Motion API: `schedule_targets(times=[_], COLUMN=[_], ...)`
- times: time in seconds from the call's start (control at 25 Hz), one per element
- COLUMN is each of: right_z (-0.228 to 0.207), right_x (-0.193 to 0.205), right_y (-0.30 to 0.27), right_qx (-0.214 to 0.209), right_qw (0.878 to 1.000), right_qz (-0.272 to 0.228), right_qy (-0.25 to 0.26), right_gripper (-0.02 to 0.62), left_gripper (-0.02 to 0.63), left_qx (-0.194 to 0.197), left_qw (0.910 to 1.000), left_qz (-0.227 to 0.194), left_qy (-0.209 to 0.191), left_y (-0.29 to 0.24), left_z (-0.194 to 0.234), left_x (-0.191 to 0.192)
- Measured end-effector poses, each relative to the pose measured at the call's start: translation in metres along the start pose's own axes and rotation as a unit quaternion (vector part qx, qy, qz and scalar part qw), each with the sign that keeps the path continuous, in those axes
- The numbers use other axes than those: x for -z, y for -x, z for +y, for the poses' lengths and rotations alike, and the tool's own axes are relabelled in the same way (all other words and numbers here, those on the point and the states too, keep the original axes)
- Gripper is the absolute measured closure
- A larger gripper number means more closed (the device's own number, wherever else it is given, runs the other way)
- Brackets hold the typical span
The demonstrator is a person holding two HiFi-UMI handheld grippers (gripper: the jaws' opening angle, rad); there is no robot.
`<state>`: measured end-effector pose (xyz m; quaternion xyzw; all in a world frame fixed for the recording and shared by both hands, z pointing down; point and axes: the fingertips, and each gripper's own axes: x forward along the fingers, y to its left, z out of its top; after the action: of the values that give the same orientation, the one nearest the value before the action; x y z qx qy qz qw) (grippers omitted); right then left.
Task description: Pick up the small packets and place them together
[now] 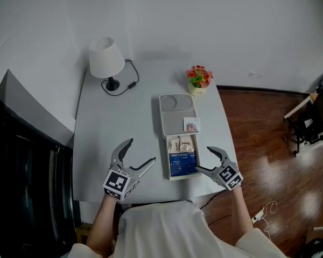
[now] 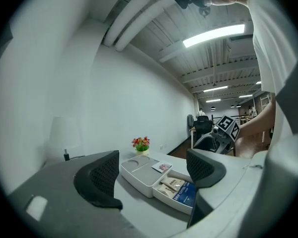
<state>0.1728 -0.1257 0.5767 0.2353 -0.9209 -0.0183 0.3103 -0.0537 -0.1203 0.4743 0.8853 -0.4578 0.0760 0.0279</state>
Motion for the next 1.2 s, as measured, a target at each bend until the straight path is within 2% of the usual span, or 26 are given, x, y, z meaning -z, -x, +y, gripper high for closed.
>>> schedule_targets(times=[0.24, 0.48, 0.64, 1.0, 1.2], right_z=[0.012, 0.023, 0.026, 0.053, 0.065], right_x=[0.036, 0.055, 0.06, 0.082, 0.097], right_y=[-0.034, -0.071, -0.095, -0.133, -0.143], right_qx=[-0.059, -0.122, -0.146, -0.219, -0.234], right_qw=[0.995, 0.98, 0.97, 0.931, 0.914], right_qz=[0.068, 0.124, 0.145, 0.216, 0.253], right_qy=[0.041, 0.096, 0.126, 0.197, 0.216], right_gripper=[0.204, 0.204, 0.204, 0.206, 0.206], left_gripper=[0.179, 0.179, 0.179, 0.179, 0.179], left_qx=[0.015, 0.02, 0.017, -0.01, -0.027], left_qw=[0.9997, 0.9992, 0.9992, 0.9991, 0.9986], left_qz=[0.022, 0.034, 0.036, 0.04, 0.042], left_qy=[-0.002, -0.009, -0.002, 0.008, 0.015], left_y=[0.0, 0.003, 0.009, 0.029, 0.039], left_z=[-0.009, -0.016, -0.02, -0.017, -0.011], left_x=[0.016, 0.028, 0.029, 0.031, 0.035])
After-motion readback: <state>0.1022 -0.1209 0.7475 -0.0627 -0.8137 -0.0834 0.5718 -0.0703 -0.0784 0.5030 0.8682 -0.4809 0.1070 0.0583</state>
